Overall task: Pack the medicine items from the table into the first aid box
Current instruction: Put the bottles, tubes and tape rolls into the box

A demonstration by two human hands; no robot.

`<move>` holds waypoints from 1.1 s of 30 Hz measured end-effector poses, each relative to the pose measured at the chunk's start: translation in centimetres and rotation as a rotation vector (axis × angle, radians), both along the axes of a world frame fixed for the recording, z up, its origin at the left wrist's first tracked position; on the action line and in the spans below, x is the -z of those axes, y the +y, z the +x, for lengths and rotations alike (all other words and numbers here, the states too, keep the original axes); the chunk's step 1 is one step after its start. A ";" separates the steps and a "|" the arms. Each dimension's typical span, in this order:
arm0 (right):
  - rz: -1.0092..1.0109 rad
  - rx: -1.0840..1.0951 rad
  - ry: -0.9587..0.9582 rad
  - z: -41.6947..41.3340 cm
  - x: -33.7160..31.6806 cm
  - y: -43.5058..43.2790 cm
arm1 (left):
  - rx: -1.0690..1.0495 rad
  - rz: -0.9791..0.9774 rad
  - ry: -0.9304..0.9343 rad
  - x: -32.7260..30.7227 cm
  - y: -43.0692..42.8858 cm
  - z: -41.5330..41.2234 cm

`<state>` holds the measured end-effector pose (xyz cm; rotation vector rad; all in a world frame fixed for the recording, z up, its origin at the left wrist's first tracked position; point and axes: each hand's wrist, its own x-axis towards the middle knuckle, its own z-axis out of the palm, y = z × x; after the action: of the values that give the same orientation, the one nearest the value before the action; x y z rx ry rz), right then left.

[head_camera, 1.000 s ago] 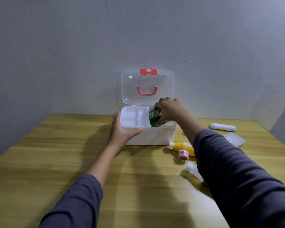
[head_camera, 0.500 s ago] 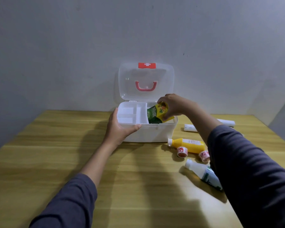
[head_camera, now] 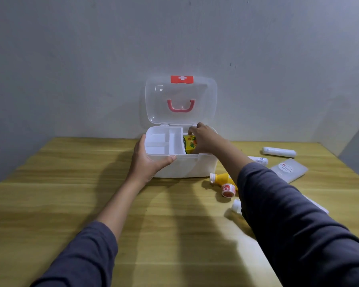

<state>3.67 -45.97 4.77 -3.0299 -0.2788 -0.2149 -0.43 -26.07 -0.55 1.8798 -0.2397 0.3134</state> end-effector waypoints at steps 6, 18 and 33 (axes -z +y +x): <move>-0.044 0.014 0.029 0.3 0.0 0.1 | 0.011 -0.025 0.023 -0.1 0.0 -0.1; 0.549 0.313 -0.272 -6.0 -2.6 -8.6 | 0.025 -0.016 0.030 0.0 0.4 0.5; 0.462 0.985 -0.077 -11.8 6.1 -14.4 | 0.039 -0.045 0.019 0.5 0.4 0.9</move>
<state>-8.18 -60.33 -1.30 -2.4290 1.1081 -0.3818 0.43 -25.71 -1.07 1.8312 -0.2539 0.2726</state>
